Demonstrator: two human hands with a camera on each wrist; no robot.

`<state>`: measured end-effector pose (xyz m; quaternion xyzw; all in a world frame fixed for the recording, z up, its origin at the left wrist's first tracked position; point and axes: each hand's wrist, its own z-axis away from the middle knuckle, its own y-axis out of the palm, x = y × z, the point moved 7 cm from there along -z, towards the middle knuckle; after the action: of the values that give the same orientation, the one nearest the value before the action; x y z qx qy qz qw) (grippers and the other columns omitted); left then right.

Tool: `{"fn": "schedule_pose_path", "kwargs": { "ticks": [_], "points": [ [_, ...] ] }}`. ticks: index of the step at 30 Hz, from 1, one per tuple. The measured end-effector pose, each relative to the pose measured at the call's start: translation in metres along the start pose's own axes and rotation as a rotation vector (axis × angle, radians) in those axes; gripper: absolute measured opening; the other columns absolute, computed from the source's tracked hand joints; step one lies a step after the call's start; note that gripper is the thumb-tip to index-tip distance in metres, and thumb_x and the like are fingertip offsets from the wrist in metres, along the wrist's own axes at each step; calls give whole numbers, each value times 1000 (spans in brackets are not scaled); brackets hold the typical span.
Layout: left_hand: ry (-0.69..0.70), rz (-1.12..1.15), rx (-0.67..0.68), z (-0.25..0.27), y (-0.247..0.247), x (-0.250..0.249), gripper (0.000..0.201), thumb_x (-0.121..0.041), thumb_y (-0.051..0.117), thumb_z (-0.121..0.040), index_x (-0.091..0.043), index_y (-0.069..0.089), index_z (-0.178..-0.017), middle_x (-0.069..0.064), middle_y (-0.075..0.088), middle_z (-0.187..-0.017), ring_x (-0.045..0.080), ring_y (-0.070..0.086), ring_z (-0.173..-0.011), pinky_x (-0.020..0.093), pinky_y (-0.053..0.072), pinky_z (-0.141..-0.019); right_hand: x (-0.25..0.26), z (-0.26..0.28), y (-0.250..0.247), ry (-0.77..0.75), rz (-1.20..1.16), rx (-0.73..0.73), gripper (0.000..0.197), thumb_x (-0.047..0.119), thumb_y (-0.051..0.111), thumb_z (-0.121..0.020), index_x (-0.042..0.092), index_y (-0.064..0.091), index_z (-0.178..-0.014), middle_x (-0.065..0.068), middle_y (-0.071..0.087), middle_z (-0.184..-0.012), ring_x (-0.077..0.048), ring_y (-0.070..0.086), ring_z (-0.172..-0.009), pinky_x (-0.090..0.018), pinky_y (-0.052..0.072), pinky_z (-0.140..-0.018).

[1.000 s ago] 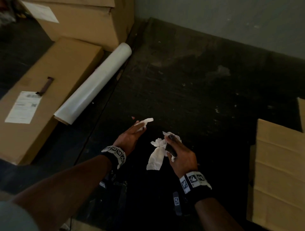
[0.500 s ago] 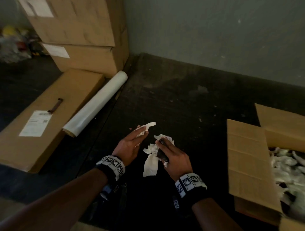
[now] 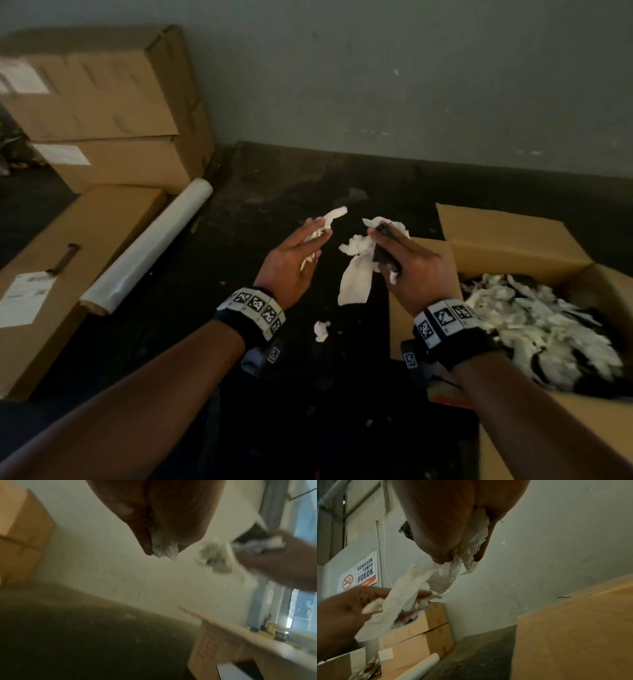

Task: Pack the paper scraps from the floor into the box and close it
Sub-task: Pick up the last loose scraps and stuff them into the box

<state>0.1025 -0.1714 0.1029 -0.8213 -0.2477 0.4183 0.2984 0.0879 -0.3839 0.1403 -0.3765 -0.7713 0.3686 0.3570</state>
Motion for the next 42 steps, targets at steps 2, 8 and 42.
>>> {"fn": "schedule_pose_path", "kwargs": {
  "ticks": [2,8,42],
  "points": [
    [-57,-2,54,8,32,-3,53,-1,58,-99,-19,52,-148,-4,34,-163,13,26,-153,31,31,-121,-14,7,-8,0,-28,-26,58,14,77,-84,27,60,-138,-2,56,-145,-23,72,-92,-34,60,-78],
    [-326,-46,334,56,123,25,60,0,59,-98,-22,45,-151,-7,22,-167,15,22,-153,40,38,-120,-29,27,13,1,-122,48,50,26,65,-91,31,57,-140,0,53,-148,-23,69,-107,-41,61,-79],
    [11,-30,58,-72,119,-124,56,4,63,-92,-21,60,-143,-5,42,-160,9,33,-150,30,34,-121,-175,59,-101,8,51,122,61,18,75,-85,31,56,-141,2,53,-148,-28,66,-116,-46,60,-84]
  ]
}}
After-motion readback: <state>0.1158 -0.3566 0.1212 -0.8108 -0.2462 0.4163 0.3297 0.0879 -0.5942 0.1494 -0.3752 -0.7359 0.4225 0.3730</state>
